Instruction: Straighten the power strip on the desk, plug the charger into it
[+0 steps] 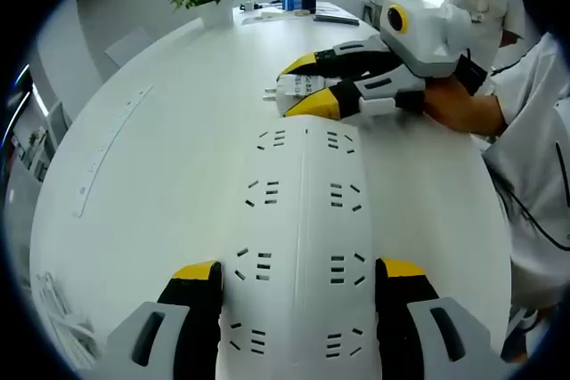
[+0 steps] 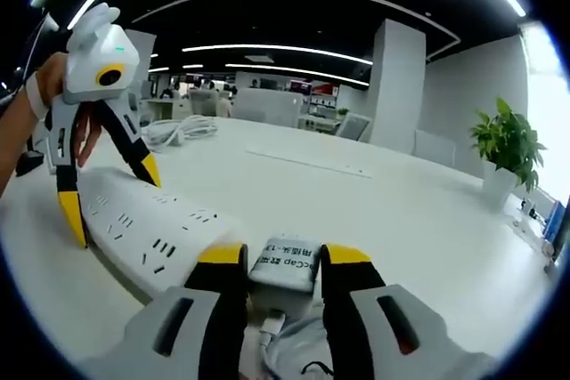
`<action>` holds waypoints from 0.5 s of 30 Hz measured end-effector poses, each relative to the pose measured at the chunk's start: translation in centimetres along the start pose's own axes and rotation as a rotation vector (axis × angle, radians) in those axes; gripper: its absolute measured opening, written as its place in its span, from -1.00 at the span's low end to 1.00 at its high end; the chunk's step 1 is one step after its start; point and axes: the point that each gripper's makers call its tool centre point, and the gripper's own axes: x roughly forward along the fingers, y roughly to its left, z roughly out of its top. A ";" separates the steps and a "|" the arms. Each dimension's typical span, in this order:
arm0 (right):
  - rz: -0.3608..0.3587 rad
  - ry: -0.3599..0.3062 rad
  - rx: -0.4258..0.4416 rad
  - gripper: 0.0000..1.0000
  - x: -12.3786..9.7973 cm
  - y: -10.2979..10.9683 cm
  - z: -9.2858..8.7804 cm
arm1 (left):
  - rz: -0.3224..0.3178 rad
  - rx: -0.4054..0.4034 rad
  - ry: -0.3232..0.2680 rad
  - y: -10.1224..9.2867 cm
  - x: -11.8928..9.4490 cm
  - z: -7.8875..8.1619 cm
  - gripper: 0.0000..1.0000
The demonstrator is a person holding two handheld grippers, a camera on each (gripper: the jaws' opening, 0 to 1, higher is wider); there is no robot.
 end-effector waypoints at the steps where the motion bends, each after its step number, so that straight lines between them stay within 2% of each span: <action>1: 0.008 0.000 0.001 -0.40 -0.1 0.0 0.0 | 0.000 0.000 0.000 0.0 0.0 0.0 0.42; 10: 0.045 -0.003 -0.006 -0.44 -0.1 -0.1 -0.1 | -0.001 0.000 -0.001 0.2 -0.1 0.0 0.42; 15: 0.103 -0.010 -0.020 -0.44 0.0 0.0 0.0 | -0.001 0.001 -0.002 0.2 -0.1 0.0 0.42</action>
